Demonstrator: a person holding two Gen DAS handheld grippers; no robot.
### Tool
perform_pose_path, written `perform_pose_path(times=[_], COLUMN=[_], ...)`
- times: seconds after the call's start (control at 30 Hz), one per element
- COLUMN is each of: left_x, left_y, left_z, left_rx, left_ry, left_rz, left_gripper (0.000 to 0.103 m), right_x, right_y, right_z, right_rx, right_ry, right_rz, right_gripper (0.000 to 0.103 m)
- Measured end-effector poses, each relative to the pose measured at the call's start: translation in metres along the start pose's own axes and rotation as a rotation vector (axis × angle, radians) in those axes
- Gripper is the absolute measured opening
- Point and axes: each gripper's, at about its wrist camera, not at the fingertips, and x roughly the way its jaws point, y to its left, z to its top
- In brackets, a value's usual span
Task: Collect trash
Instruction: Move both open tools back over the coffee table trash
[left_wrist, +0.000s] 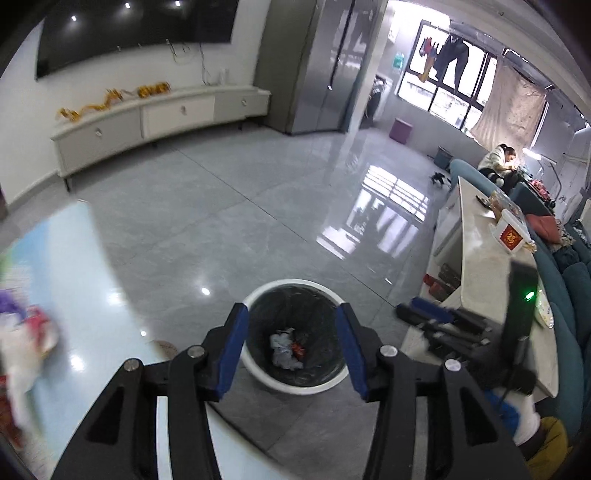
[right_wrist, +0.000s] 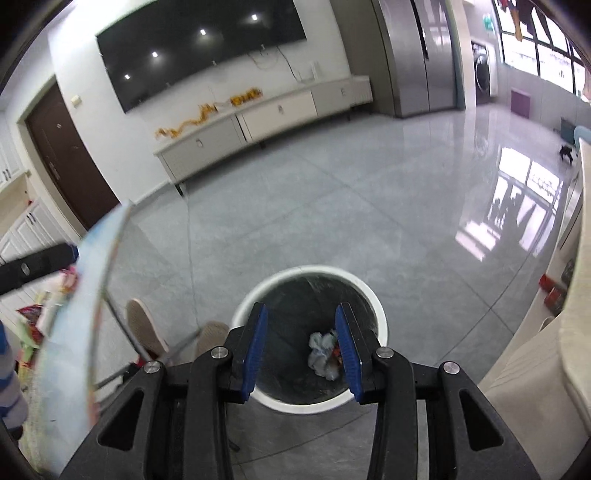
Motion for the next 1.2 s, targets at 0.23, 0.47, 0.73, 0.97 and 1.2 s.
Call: perform_pose_path(times=[0.23, 0.47, 0.73, 0.97, 1.2], left_x=[-0.095, -0.18, -0.252, -0.252, -0.211], left_y=[0.043, 0.114, 0.201, 0.26, 0.295], left_z=[-0.034, -0.096, -0.169, -0.198, -0.197], left_rx=[-0.007, -0.083, -0.232, -0.319, -0.377], left_ry=[-0.103, -0.158, -0.181, -0.117, -0.038], left_rz=[0.108, 0.221, 0.39, 0.426, 0.406], left_gripper=[0.047, 0.047, 0.046, 0.047, 0.047], right_x=[-0.06, -0.099, -0.105, -0.079, -0.035], right_y=[0.053, 0.116, 0.196, 0.251, 0.293], right_z=[0.003, 0.004, 0.005, 0.004, -0.005], right_rx=[-0.064, -0.16, -0.296, -0.376, -0.44], right_ry=[-0.095, -0.129, -0.106, -0.031, 0.065], right_rz=[0.057, 0.127, 0.216, 0.29, 0.317], right_gripper=[0.039, 0.039, 0.039, 0.039, 0.039])
